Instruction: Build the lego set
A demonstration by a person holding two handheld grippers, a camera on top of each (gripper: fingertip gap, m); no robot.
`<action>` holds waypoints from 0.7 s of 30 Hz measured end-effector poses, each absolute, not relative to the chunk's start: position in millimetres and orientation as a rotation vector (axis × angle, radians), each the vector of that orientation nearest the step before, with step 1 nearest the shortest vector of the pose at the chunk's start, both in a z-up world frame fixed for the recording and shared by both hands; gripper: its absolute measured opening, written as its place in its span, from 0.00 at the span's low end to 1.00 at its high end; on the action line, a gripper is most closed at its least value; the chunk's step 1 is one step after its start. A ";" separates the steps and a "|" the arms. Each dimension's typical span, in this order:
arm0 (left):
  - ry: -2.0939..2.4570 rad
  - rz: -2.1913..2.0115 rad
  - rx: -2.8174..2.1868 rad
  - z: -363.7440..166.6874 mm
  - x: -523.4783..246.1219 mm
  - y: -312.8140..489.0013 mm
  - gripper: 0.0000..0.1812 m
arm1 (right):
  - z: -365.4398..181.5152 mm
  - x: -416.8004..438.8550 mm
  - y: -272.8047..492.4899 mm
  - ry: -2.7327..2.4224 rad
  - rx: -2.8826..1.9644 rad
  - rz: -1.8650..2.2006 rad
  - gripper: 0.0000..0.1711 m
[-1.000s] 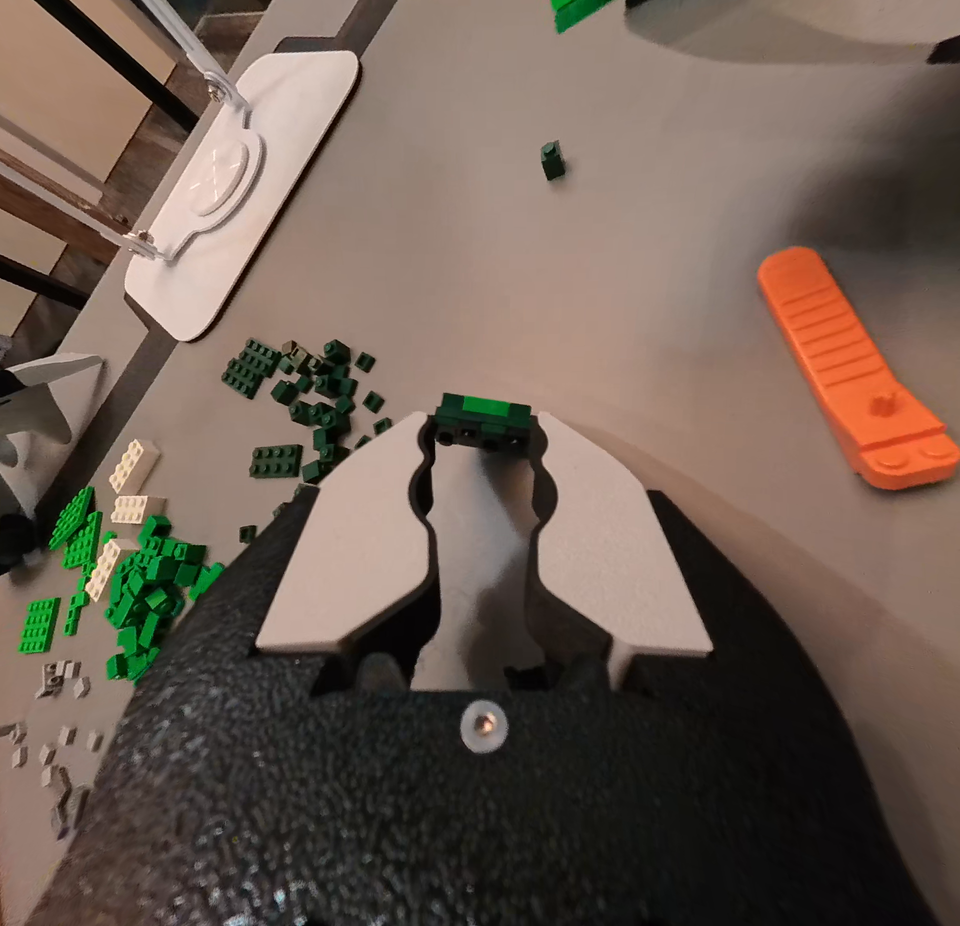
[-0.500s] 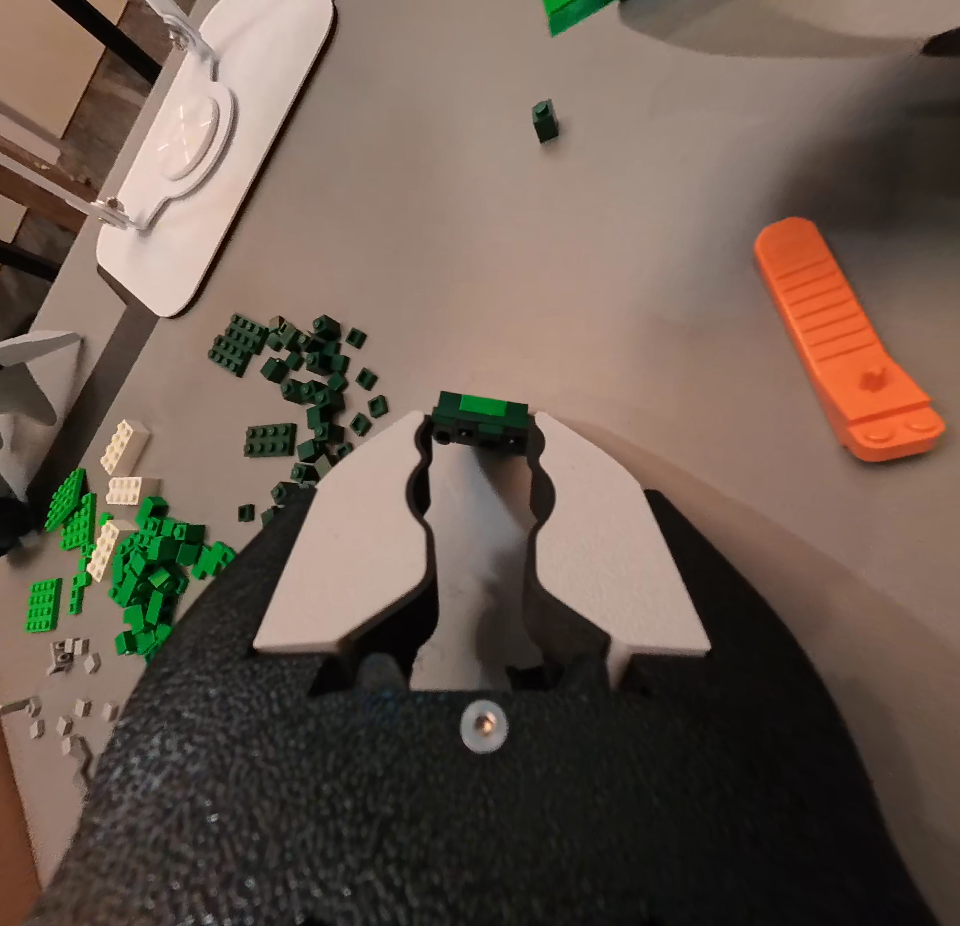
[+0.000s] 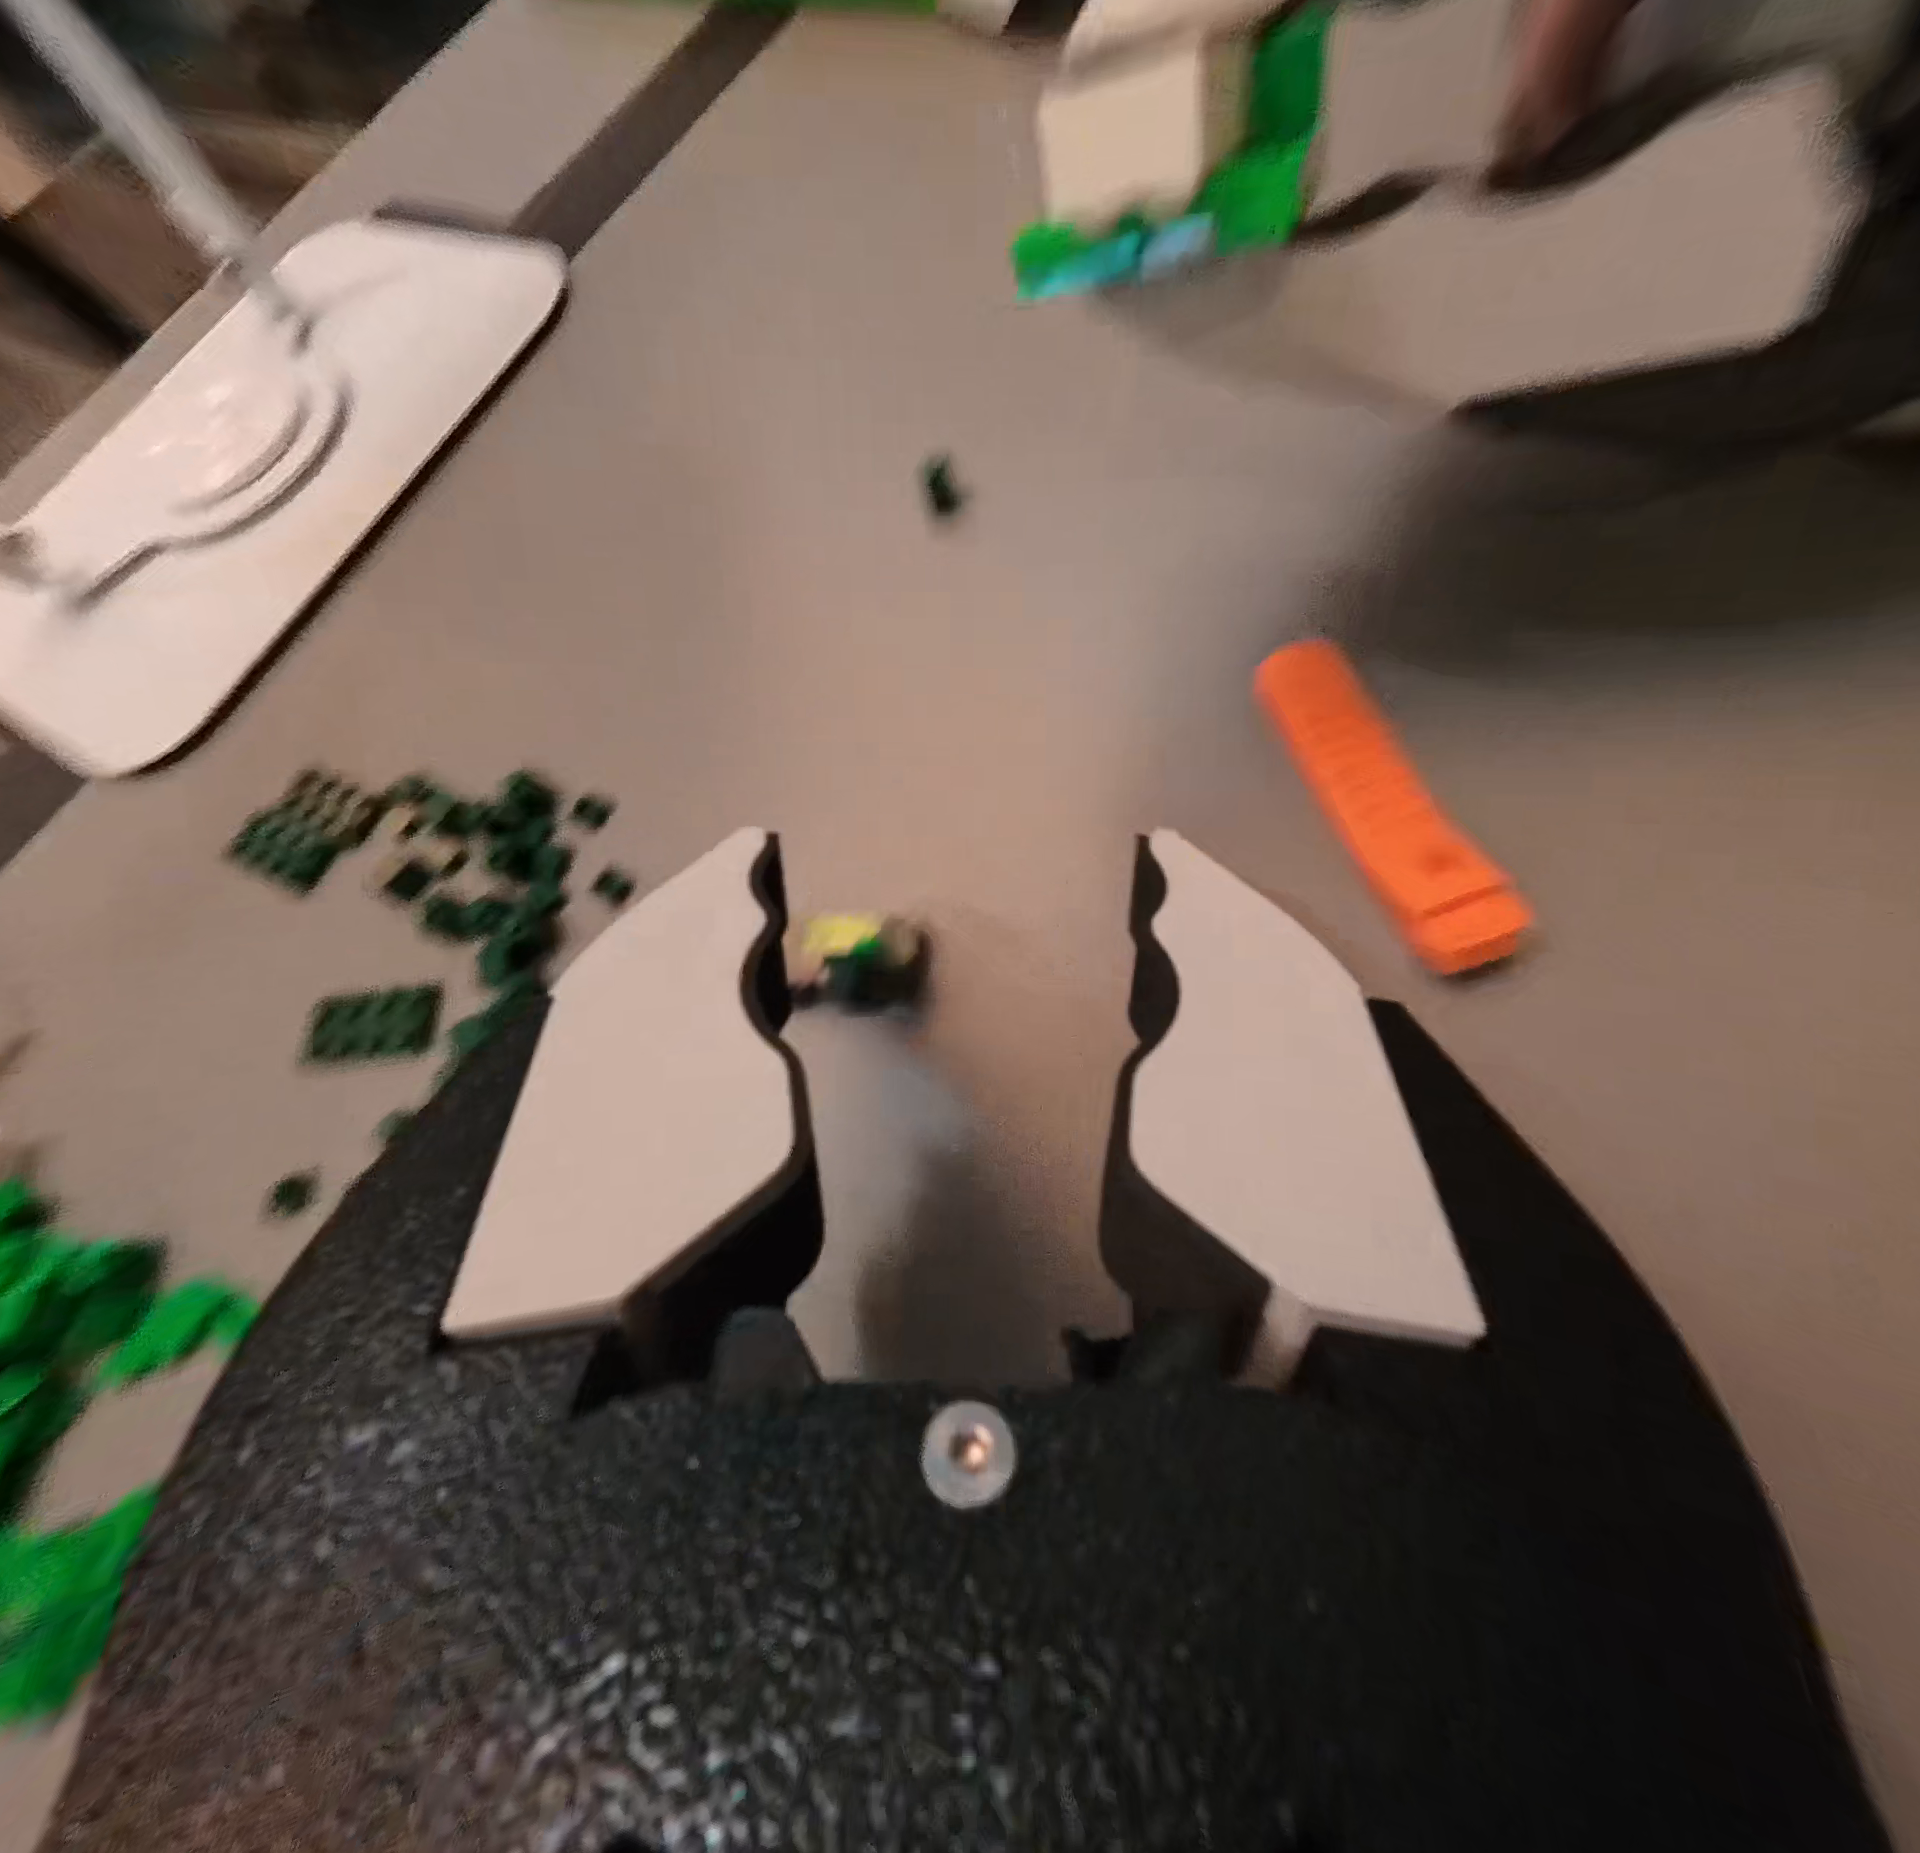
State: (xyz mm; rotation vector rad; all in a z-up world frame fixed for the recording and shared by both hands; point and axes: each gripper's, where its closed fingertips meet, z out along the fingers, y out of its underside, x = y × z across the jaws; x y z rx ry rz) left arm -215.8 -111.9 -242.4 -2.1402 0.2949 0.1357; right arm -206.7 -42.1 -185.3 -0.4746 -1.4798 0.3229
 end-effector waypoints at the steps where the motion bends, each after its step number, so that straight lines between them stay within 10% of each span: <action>1: 0.293 0.024 -2.066 -233.4 -204.4 -108.6 0.38 | -181.9 -204.7 -43.4 -1.461 -0.423 0.295 0.10; 21: 0.301 -0.245 -1.747 -193.8 -155.6 -98.5 0.25 | -184.0 -192.3 -81.4 -1.473 -0.146 0.206 0.10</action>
